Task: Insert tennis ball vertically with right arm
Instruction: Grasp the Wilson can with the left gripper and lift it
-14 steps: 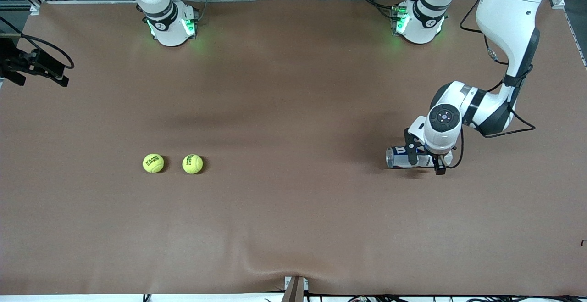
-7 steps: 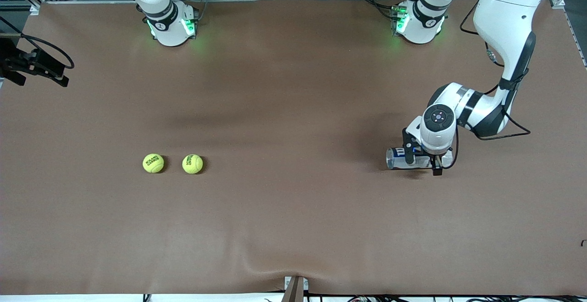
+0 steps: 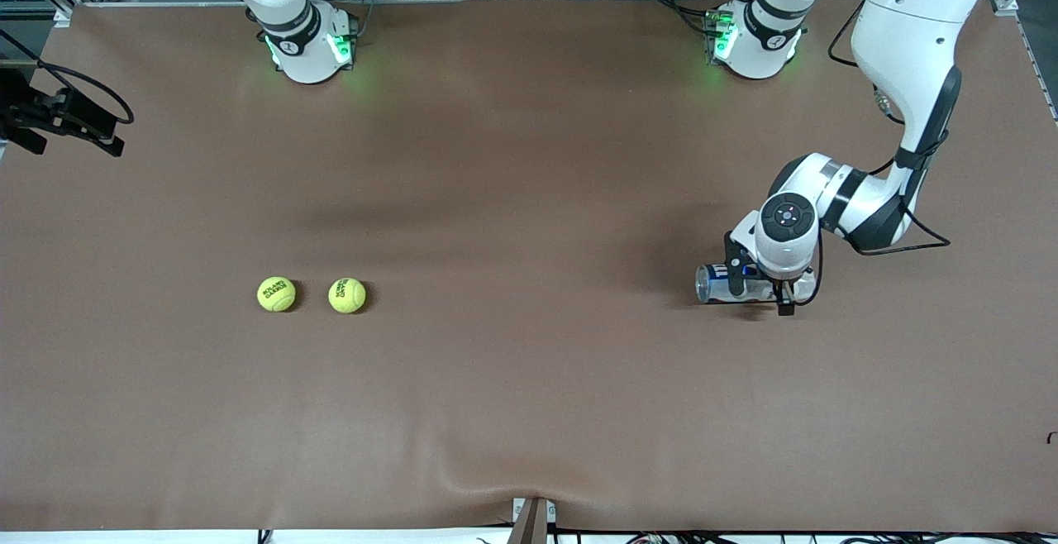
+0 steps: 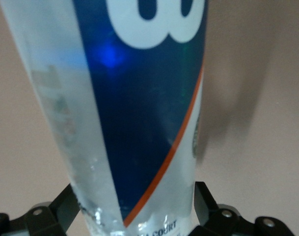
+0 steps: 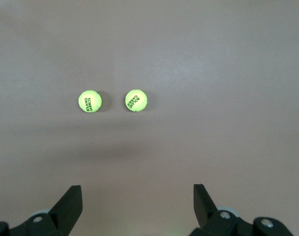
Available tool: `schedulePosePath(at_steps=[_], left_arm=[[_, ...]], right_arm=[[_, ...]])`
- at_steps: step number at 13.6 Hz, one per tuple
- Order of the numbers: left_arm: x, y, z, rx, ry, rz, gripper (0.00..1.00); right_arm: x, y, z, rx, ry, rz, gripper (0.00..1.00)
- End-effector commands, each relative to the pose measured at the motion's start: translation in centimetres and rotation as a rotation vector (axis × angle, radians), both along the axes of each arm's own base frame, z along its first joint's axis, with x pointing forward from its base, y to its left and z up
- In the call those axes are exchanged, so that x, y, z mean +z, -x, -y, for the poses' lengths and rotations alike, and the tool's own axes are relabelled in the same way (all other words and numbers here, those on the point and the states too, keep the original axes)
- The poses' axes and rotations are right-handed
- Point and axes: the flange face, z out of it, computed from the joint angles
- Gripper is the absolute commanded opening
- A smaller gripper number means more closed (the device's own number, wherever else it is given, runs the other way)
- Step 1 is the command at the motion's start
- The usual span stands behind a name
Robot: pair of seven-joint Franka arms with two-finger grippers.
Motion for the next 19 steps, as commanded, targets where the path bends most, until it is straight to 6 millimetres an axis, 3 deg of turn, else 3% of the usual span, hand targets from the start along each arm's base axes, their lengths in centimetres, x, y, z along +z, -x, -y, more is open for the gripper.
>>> schedulePosePath(at_steps=[1, 7, 13, 16, 19], left_arm=[[-0.3, -0.3, 0.2, -0.012, -0.006, 0.015, 1.0], [-0.8, -0.2, 0.2, -0.003, -0.009, 0.012, 0.97], [-0.7, -0.2, 0.3, -0.013, -0.013, 0.015, 0.68], [-0.3, -0.4, 0.5, -0.021, -0.014, 0.024, 0.68], [1.4, -0.8, 1.1, -0.034, -0.009, 0.049, 0.69]], right_arm=[[0.3, 0.0, 0.2, -0.004, 0.003, -0.002, 1.0], [0.2, 0.0, 0.2, -0.004, 0.003, -0.005, 1.0], [0.1, -0.1, 0.2, -0.005, 0.003, -0.007, 1.0], [0.2, 0.0, 0.1, -0.002, 0.003, -0.005, 1.0], [0.2, 0.0, 0.1, -0.002, 0.003, -0.005, 1.0]])
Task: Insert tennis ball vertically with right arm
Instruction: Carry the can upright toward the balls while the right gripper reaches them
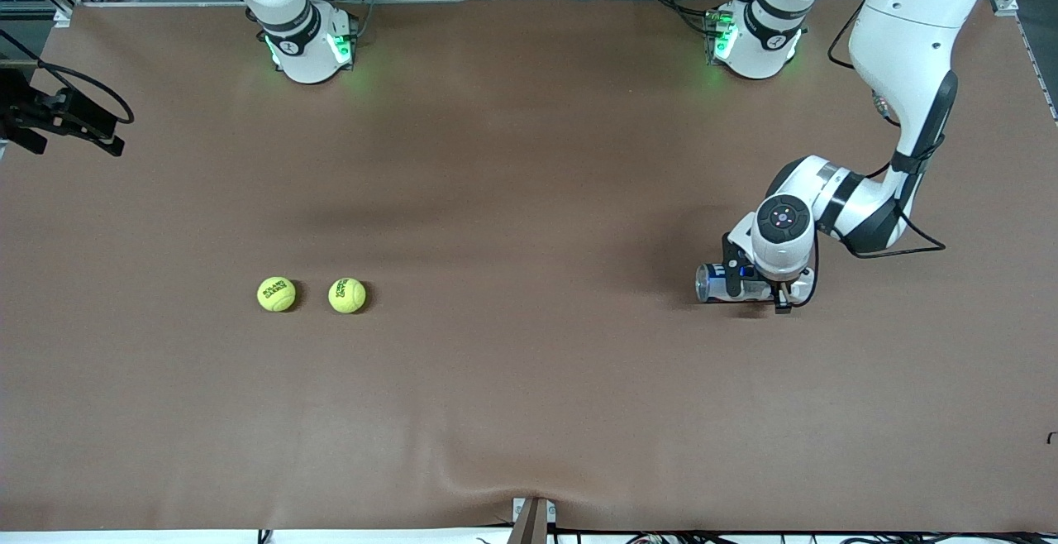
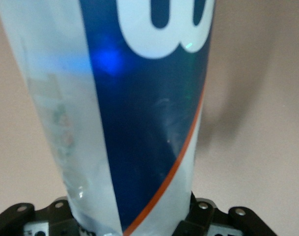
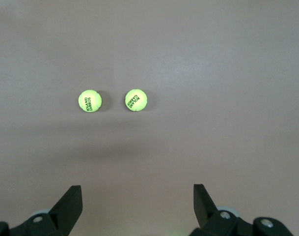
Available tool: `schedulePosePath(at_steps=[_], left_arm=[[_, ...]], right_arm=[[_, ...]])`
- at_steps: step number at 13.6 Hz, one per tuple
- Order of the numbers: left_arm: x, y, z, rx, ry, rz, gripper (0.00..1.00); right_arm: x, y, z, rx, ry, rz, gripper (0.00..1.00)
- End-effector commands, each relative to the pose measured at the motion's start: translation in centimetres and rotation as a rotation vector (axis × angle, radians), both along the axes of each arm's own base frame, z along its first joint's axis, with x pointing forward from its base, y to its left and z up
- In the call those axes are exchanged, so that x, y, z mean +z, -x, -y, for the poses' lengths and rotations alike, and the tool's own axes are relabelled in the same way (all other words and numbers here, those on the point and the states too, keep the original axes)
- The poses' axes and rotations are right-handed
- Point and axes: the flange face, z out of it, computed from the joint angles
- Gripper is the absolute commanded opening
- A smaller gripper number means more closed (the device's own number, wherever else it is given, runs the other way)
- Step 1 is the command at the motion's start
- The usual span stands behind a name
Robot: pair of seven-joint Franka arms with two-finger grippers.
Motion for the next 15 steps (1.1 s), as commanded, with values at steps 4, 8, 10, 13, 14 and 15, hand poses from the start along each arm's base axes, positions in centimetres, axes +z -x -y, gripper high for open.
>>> schedulePosePath(at_steps=[4, 8, 10, 13, 14, 15], left_arm=[[2.5, -0.6, 2.7, -0.025, 0.028, 0.054, 0.7], [4.5, -0.9, 7.6, 0.01, 0.135, 0.064, 0.7], [6.0, -1.1, 10.7, 0.054, 0.204, 0.084, 0.7], [8.8, -0.8, 16.4, 0.128, 0.298, 0.141, 0.7], [10.1, -0.6, 18.2, 0.158, 0.335, 0.161, 0.71], [10.8, -0.8, 19.6, 0.201, 0.377, 0.163, 0.71]], right_arm=[[0.2, -0.1, -0.1, -0.002, 0.003, 0.001, 1.0], [0.2, -0.1, -0.1, -0.002, 0.003, 0.001, 1.0], [0.2, -0.1, -0.1, -0.002, 0.003, 0.001, 1.0], [0.2, -0.1, -0.1, -0.002, 0.003, 0.001, 1.0], [0.2, -0.1, -0.1, -0.003, 0.003, 0.001, 1.0], [0.2, -0.1, -0.1, -0.003, 0.003, 0.0, 1.0]])
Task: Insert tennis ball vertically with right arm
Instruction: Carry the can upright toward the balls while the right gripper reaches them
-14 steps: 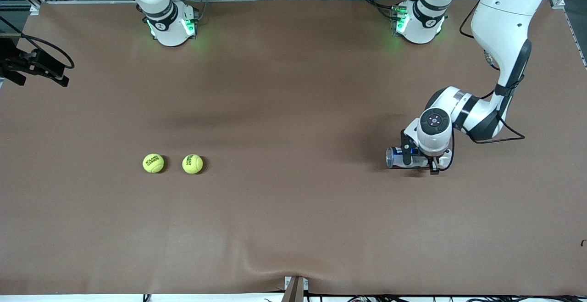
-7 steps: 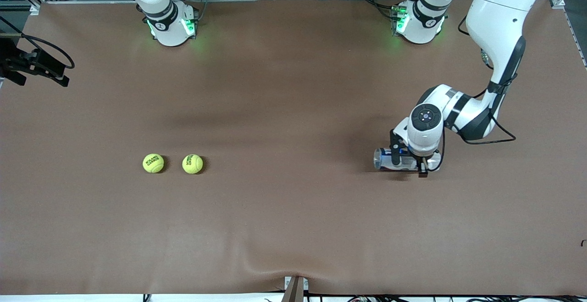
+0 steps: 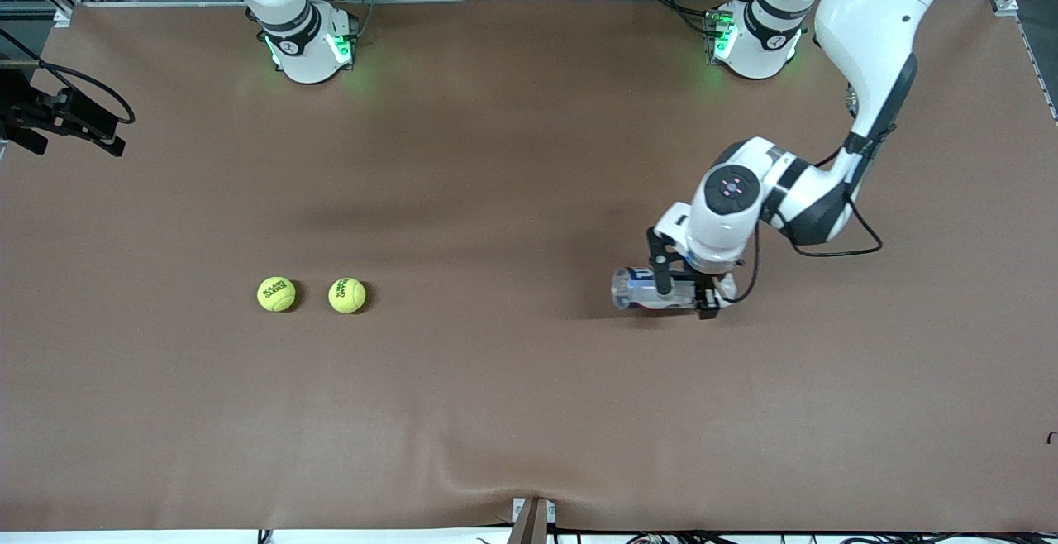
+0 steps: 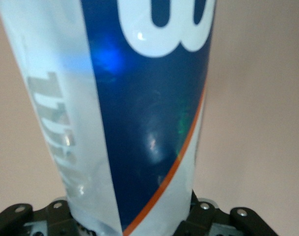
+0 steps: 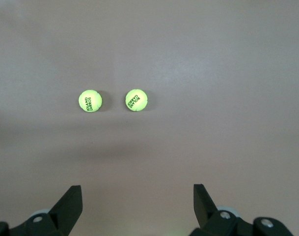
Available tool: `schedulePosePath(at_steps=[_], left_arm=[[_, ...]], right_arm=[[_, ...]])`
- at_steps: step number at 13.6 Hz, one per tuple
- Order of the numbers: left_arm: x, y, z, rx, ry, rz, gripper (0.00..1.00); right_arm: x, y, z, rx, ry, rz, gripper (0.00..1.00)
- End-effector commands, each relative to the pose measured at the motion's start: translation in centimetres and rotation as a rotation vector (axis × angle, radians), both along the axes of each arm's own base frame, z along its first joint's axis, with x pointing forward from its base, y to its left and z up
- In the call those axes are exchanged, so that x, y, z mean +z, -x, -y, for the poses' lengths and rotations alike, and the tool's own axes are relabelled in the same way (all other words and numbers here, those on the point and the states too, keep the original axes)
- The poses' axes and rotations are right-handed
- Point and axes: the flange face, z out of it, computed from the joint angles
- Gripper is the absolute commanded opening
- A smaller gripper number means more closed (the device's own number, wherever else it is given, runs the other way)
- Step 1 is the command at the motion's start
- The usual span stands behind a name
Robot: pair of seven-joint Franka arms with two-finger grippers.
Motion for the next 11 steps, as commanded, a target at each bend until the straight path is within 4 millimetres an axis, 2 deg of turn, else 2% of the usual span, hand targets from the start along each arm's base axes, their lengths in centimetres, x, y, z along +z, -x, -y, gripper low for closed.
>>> schedulePosePath(at_steps=[1, 5, 7, 9, 11], left_arm=[[2.9, -0.7, 3.6, 0.1, 0.12, 0.008, 0.71], [5.6, -1.9, 8.6, 0.221, 0.274, 0.006, 0.72], [6.8, -1.7, 10.9, 0.278, 0.338, 0.018, 0.72], [6.8, -2.1, 11.8, 0.327, 0.419, 0.052, 0.72], [6.3, -2.5, 12.5, 0.365, 0.509, 0.084, 0.72]], right_arm=[[0.2, -0.1, 0.1, -0.007, 0.003, -0.002, 1.0], [-0.1, -0.3, 0.3, -0.004, 0.003, -0.007, 1.0], [-0.1, -0.3, 0.3, -0.004, 0.003, -0.008, 1.0], [-0.3, -0.5, 0.4, -0.005, 0.003, -0.005, 1.0], [-1.8, -1.5, 0.3, 0.0, 0.005, -0.028, 1.0]])
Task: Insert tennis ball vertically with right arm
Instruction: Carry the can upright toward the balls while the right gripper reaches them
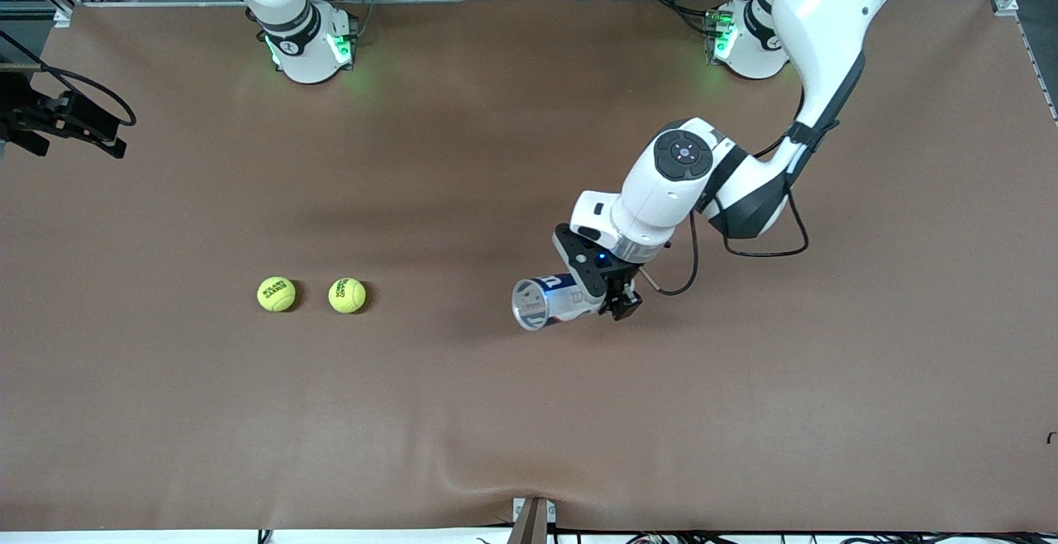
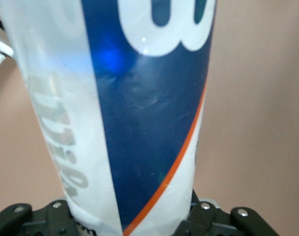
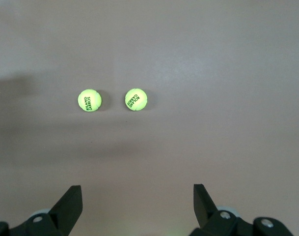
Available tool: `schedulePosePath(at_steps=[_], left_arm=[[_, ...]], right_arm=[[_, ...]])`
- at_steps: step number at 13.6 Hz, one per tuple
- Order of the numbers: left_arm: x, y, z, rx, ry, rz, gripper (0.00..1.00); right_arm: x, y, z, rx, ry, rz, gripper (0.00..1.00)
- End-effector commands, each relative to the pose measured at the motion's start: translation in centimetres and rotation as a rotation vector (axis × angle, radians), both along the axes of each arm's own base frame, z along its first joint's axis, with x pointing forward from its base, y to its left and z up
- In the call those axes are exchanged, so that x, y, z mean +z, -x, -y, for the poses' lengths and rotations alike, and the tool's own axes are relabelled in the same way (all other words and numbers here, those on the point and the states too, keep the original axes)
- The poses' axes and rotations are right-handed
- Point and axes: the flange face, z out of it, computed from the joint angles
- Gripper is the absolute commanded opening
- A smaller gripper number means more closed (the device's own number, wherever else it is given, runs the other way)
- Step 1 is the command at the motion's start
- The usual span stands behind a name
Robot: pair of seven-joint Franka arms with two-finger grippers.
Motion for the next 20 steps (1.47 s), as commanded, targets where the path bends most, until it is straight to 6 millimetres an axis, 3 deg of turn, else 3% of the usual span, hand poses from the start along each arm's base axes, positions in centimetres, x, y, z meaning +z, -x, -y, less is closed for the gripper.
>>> schedulePosePath(at_steps=[1, 3, 4, 6, 8, 13, 16, 19, 20], left_arm=[[-0.9, -1.0, 1.2, 0.062, 0.127, 0.036, 0.72], [-1.2, -0.6, 2.8, 0.088, 0.199, 0.052, 0.72], [-1.3, -0.6, 3.6, 0.108, 0.23, 0.054, 0.71], [-0.5, 0.0, 5.8, 0.136, 0.272, 0.049, 0.71], [-0.6, -0.1, 6.7, 0.146, 0.29, 0.044, 0.71], [-0.8, 1.5, 9.9, 0.166, 0.392, 0.096, 0.71], [-1.6, 2.4, 12.0, 0.196, 0.411, 0.11, 0.71], [-2.5, 3.0, 13.0, 0.204, 0.435, 0.135, 0.71], [-2.8, 3.3, 13.3, 0.198, 0.457, 0.141, 0.71]], right_arm=[[-1.0, -1.3, 0.2, 0.001, 0.005, -0.003, 1.0], [-2.5, -2.5, 0.5, -0.004, 0.005, -0.006, 1.0], [-4.3, -3.6, 0.7, -0.005, 0.01, -0.032, 1.0], [-9.7, -6.0, 0.9, -0.004, 0.023, -0.119, 1.0], [-12.0, -7.8, 0.6, 0.005, 0.023, -0.086, 1.0], [-20.7, -12.0, -0.5, 0.002, 0.01, -0.085, 1.0], [-24.3, -13.1, -2.7, -0.104, 0.014, -0.09, 1.0], [-28.6, -14.2, -4.6, -0.258, -0.104, -0.098, 1.0], [-29.9, -14.4, -6.1, -0.273, -0.116, -0.096, 1.0]])
